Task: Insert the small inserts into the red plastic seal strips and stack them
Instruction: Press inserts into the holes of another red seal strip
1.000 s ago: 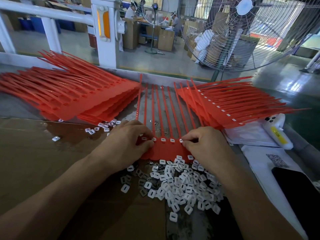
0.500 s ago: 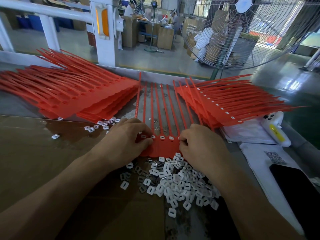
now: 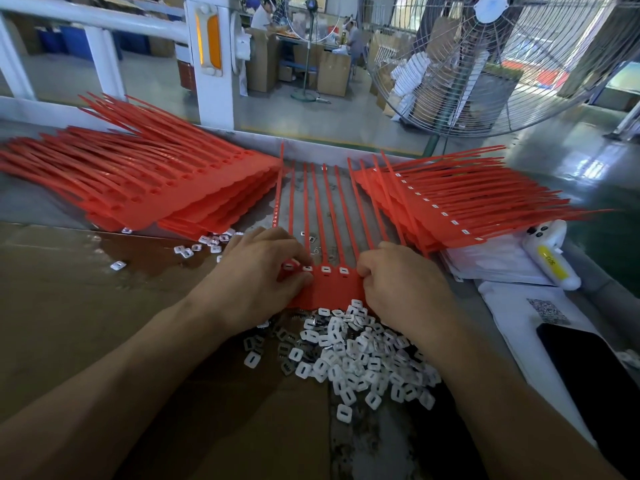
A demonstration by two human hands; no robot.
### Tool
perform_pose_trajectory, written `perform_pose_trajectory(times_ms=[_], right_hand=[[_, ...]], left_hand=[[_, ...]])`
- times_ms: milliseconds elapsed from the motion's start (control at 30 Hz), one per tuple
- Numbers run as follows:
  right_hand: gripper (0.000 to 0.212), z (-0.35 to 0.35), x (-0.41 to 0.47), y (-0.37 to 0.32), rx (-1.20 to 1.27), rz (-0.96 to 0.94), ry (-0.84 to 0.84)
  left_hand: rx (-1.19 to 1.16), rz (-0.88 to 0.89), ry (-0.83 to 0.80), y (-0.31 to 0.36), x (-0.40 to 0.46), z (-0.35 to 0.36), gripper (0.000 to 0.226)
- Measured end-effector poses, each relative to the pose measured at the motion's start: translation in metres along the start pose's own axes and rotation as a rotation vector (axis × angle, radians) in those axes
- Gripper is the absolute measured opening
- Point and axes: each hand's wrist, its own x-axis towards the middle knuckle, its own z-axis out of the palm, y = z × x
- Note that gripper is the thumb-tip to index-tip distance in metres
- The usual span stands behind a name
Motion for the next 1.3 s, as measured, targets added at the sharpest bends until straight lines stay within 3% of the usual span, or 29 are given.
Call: perform_pose_trajectory(times_ms=[167,300,400,600,767,1000,1133,1300], right_hand=[[0.027,0.007,0.001,0.005,0.195,0.086,0.112],[0.027,0.009,0.003,0.008,0.366,0.133,0.236],[0.029,0.009,0.002,0.005,0.471,0.105,0.219],[0.029,0.012,0.001,-0.004,0.53,0.011,0.116],[0.033,0.01,-0.003,-0.007,0.669,0.014,0.126],[0.029,0.007,-0.008,-0.014,0.975,-0.011,0.189],[0.024,0.007,-0.01,-0.018,1.005,-0.054,0.215],[0.02,0.007,-0.01,-0.019,1.014,-0.065,0.198]], left_hand=[[-0.117,0.198,-0.112,0.008,-0.001,-0.002,0.01],[-0.177,0.28,-0.242,0.011,-0.003,0.0,0.021],[-0.189,0.28,-0.302,0.012,-0.002,0.0,0.027],[-0.234,0.305,-0.305,0.017,-0.003,0.004,0.01],[-0.416,0.184,-0.26,0.019,-0.003,0.002,0.007],[-0.79,-0.026,0.007,0.013,0.003,-0.001,0.005],[-0.986,-0.132,0.082,0.011,0.006,0.001,0.01],[-1.054,-0.17,0.084,0.012,0.008,0.002,0.018]])
